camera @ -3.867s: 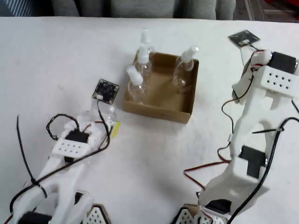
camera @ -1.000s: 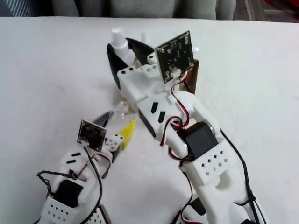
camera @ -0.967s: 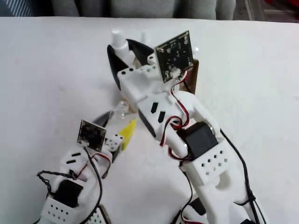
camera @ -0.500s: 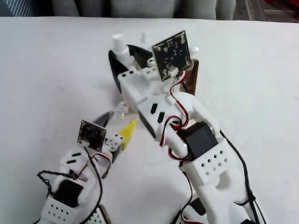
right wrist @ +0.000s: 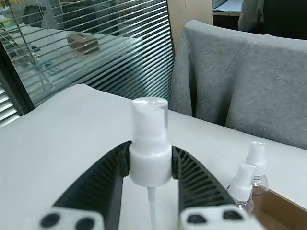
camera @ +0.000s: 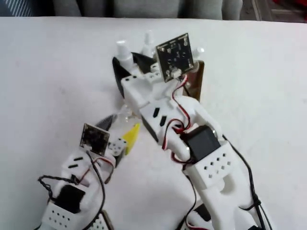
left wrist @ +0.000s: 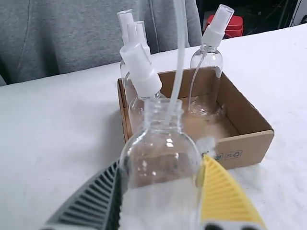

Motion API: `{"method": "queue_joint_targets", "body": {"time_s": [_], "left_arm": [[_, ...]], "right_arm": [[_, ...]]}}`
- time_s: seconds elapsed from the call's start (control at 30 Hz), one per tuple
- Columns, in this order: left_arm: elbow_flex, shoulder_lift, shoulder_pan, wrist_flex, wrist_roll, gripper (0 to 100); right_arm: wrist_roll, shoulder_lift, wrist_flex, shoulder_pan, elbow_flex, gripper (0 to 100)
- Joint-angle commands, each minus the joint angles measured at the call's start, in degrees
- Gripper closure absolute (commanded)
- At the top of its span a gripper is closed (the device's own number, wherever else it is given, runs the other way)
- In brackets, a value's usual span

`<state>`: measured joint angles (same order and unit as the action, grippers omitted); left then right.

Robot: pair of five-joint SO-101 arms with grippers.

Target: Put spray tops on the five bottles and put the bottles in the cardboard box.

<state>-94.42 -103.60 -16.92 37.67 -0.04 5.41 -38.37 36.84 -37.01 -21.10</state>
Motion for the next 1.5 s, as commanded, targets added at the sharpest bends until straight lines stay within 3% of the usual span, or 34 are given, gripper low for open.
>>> {"method": "queue_joint_targets", "body": {"time_s": [0.0, 0.23, 0.6, 0.73, 1.1, 1.47], "left_arm": [[0.4, -0.4, -0.6, -0.4, -0.5, 98], [0.4, -0.4, -0.2, -0.4, -0.5, 98], [-1.5, -0.4, -0.1, -2.9, -0.5, 98], [-2.5, -0.4, -0.1, -5.4, -0.4, 98], [-2.5, -0.4, -0.1, -5.4, -0.4, 98], [-2.5, -0.4, -0.1, -5.4, -0.4, 98]], "right_arm": [[0.5, -0.9, -0.2, -0.6, -0.9, 98.2], [6.5, -0.9, 0.1, -0.1, -4.3, 98.2], [9.1, -7.4, -0.3, -0.5, -12.3, 98.2], [9.4, -10.2, -0.9, -0.6, -16.5, 98.2], [9.4, -15.1, -14.5, -0.7, -31.0, 98.2], [9.1, -17.3, -14.2, -5.6, -34.8, 98.0]]}}
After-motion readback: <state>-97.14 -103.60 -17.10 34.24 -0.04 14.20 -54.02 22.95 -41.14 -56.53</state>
